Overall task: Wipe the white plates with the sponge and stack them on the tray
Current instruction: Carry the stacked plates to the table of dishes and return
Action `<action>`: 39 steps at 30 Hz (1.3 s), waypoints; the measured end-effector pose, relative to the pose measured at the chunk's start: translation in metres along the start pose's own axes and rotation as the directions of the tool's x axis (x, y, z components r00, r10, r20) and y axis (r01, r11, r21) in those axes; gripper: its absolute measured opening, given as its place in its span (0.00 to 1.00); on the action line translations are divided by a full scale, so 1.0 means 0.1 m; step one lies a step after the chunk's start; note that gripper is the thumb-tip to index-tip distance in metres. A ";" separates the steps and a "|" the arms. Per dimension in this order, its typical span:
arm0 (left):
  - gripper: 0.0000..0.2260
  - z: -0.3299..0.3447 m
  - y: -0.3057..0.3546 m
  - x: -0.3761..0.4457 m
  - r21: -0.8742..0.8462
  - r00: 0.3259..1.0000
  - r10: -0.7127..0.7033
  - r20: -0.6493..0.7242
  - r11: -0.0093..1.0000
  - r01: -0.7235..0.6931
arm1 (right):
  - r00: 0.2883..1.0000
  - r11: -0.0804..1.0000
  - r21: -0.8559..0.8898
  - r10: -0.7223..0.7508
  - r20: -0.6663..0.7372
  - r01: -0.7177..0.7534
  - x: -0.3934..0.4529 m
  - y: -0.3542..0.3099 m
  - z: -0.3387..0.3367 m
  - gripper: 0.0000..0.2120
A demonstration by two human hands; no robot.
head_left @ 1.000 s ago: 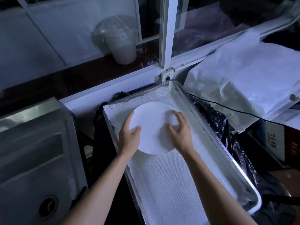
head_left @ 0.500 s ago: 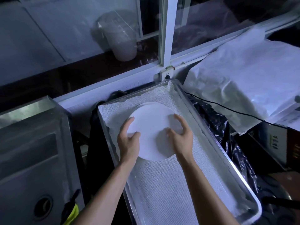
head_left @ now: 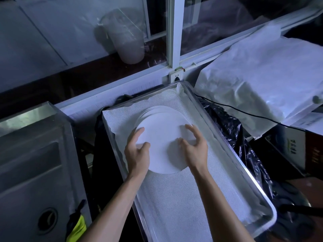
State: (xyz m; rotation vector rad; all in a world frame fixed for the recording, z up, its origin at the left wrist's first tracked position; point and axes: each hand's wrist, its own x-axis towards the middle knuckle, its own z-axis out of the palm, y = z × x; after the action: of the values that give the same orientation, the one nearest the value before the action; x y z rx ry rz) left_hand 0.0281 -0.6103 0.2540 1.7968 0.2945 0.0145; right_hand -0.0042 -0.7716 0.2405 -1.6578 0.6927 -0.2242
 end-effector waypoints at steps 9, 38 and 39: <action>0.23 -0.01 0.01 -0.02 -0.002 0.999 0.041 -0.006 0.999 -0.041 | 0.999 0.998 -0.051 -0.027 -0.024 0.026 -0.10 -0.03 -0.06 0.21; 0.23 -0.56 -0.07 -1.31 0.030 0.900 0.241 0.364 0.962 -0.270 | 0.927 0.989 -0.135 -0.112 -0.359 0.067 -2.02 0.23 -0.69 0.16; 0.23 -0.61 -0.08 -1.39 0.023 0.887 0.248 0.390 0.960 -0.279 | 0.915 0.988 -0.139 -0.117 -0.386 0.068 -2.17 0.24 -0.71 0.16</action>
State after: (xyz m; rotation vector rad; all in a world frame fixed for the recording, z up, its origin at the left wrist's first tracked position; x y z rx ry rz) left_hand -0.1182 -0.5787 0.2820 1.8604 -0.2361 -0.1577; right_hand -0.2211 -0.7116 0.2832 -1.7843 0.9448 -0.6066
